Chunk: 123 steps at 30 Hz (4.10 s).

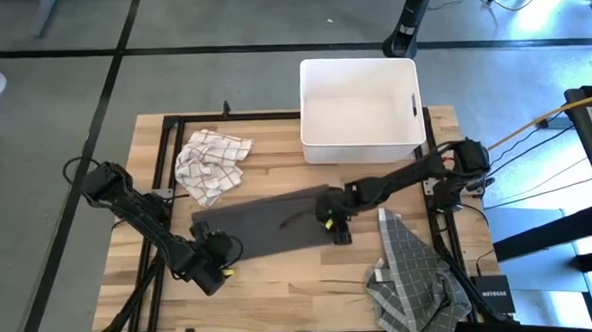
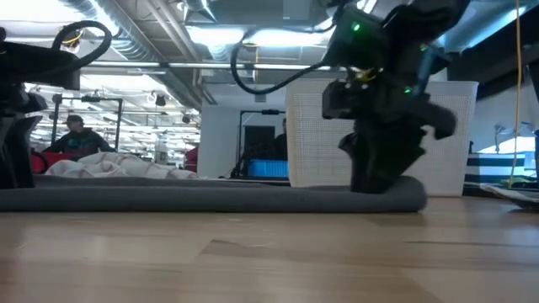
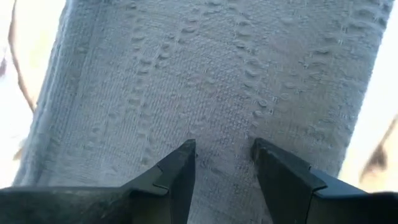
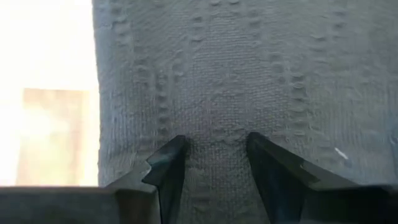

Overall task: Fold towel
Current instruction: Fold the gray towel

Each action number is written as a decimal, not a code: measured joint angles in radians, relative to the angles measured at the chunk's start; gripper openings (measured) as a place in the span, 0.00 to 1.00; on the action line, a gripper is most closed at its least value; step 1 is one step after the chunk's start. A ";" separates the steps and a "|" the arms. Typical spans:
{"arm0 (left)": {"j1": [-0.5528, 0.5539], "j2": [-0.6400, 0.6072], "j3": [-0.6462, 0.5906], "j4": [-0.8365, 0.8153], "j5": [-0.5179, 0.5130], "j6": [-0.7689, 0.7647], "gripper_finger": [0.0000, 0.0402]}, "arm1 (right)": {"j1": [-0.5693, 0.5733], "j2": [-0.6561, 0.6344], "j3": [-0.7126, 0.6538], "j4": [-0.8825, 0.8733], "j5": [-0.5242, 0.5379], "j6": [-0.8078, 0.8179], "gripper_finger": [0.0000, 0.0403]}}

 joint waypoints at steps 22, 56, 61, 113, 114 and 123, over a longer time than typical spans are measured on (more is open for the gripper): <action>0.510 0.071 0.063 0.952 0.006 1.075 0.39 | 0.040 -0.333 -0.056 -0.136 0.184 0.290 0.44; 0.539 0.393 0.064 1.277 0.039 1.109 0.39 | -0.149 -0.407 -0.527 0.434 -0.034 0.969 0.71; 0.540 0.393 0.063 1.276 0.043 1.119 0.39 | -0.148 -0.398 -0.565 0.504 -0.007 1.020 0.71; 0.507 0.278 0.063 1.115 0.043 1.139 0.39 | -0.020 -0.503 -0.403 0.229 0.271 0.853 0.02; 0.511 0.281 0.063 1.087 0.043 1.130 0.39 | -0.020 -0.513 -0.395 0.217 0.272 0.854 0.02; 0.539 0.286 0.063 1.054 0.042 1.072 0.39 | -0.018 -0.454 -0.340 0.489 0.297 0.861 0.03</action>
